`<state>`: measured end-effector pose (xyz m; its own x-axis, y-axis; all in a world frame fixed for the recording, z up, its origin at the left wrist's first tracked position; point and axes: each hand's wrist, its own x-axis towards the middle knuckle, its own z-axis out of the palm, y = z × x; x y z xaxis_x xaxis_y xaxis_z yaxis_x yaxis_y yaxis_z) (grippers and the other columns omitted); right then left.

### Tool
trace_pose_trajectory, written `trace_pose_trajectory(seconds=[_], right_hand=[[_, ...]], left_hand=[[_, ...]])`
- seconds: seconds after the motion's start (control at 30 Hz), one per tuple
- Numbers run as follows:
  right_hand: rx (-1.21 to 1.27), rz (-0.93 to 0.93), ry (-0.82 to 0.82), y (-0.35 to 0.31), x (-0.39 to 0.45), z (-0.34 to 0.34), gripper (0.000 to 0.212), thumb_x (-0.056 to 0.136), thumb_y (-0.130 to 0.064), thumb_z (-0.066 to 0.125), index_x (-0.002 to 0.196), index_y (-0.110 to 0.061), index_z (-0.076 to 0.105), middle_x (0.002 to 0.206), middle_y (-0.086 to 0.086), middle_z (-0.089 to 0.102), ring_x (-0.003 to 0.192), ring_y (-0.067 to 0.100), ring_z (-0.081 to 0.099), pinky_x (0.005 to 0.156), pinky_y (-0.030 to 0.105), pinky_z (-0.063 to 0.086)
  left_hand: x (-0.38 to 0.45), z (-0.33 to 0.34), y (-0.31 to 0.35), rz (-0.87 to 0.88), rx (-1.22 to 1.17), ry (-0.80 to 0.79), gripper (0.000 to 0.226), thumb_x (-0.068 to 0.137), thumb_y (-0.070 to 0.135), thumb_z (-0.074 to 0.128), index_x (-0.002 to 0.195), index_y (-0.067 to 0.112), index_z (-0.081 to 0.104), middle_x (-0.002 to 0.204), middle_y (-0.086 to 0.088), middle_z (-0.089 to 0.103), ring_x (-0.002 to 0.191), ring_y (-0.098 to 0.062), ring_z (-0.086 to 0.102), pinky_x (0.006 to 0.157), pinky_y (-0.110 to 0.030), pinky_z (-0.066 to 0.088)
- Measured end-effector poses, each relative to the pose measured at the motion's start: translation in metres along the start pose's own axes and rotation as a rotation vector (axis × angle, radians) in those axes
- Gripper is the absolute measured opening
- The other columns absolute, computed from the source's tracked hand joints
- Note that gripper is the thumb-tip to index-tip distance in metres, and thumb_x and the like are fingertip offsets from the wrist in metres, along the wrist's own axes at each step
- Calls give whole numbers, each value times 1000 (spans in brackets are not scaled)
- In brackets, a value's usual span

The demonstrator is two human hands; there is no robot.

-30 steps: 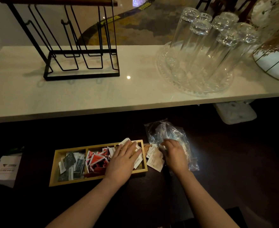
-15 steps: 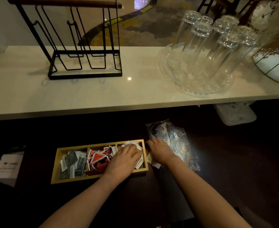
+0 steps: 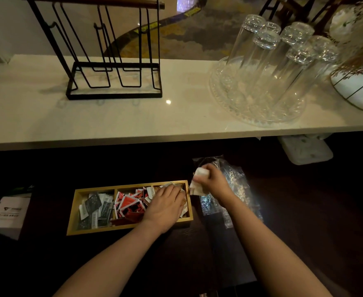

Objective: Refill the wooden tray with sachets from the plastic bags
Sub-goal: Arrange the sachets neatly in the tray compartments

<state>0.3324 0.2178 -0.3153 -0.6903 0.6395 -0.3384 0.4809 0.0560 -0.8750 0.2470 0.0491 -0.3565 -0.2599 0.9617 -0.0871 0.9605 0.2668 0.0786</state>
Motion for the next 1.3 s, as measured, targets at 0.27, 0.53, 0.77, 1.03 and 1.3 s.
trace_pose_trajectory(seconds=[0.27,0.53,0.77,1.03,1.3], right_hand=[[139,-78,-271,-12,-23,24,22,79,-5,72,85,-18,56,81,2,62,73,14,61,63,29,52],[-489,-568,-316,20,-30,59,27,77,-23,74,97,-15,58,105,-4,58,100,13,49,86,26,41],[-897,-873,-136,40,-44,65,35,93,-45,49,110,-14,50,117,3,52,110,19,45,100,34,34],[-631,-508,-48,41,-58,84,64,96,-47,37,148,-14,20,156,5,23,145,14,15,120,36,15],[-807,-591,-5,44,-49,84,47,97,-45,36,133,-16,39,136,6,43,133,19,33,115,44,23]], left_hand=[[-11,-38,-23,-117,-37,161,44,89,40,47,126,17,55,132,-5,56,128,-22,45,112,-41,30],[-47,-30,-56,-11,6,-164,93,77,69,43,149,19,15,158,-11,14,143,-29,21,112,-39,12],[-38,-26,-33,-53,49,-87,100,47,56,83,132,14,52,129,-9,62,118,-25,59,102,-38,29],[-36,-23,-17,-109,22,-82,69,89,34,57,146,9,27,151,-10,36,140,-24,30,113,-37,-1],[-27,-29,-34,15,92,-130,77,89,62,33,144,8,29,146,-10,37,139,-24,28,118,-42,2]])
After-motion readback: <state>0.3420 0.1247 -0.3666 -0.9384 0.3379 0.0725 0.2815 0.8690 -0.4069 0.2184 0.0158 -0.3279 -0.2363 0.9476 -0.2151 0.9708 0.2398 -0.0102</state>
